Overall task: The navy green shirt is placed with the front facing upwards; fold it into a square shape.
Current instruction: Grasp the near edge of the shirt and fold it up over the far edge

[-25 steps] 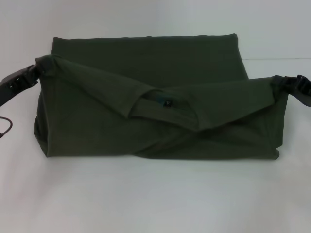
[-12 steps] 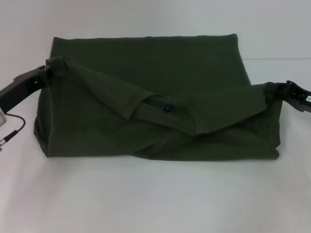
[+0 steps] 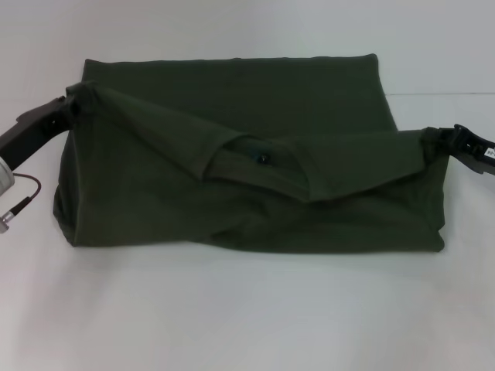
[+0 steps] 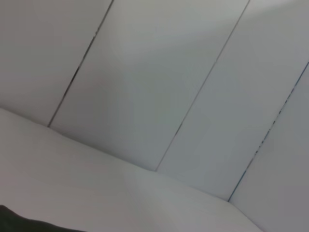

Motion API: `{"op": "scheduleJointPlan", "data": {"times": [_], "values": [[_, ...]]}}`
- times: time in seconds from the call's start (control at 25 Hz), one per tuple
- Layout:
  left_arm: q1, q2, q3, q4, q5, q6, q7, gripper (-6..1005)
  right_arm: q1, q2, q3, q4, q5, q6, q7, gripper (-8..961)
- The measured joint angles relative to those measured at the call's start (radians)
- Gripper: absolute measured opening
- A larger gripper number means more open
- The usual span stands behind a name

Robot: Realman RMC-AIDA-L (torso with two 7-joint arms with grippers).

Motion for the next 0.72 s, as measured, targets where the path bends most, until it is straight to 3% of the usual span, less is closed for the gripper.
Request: {"op": "scheduleJointPlan", "data": {"times": [0.28, 0.72], "values": [[-0.024, -0.001, 0.000, 0.001, -0.003, -0.070, 0.020, 60, 0.026, 0.001, -0.004, 0.000, 0.000, 0.024, -0.002, 13], [-0.038, -0.026, 0.001, -0.007, -0.003, -0.177, 0.080, 61, 0.038, 0.010, -0.050, 0.016, -0.001, 0.098, 0.004, 27]]}}
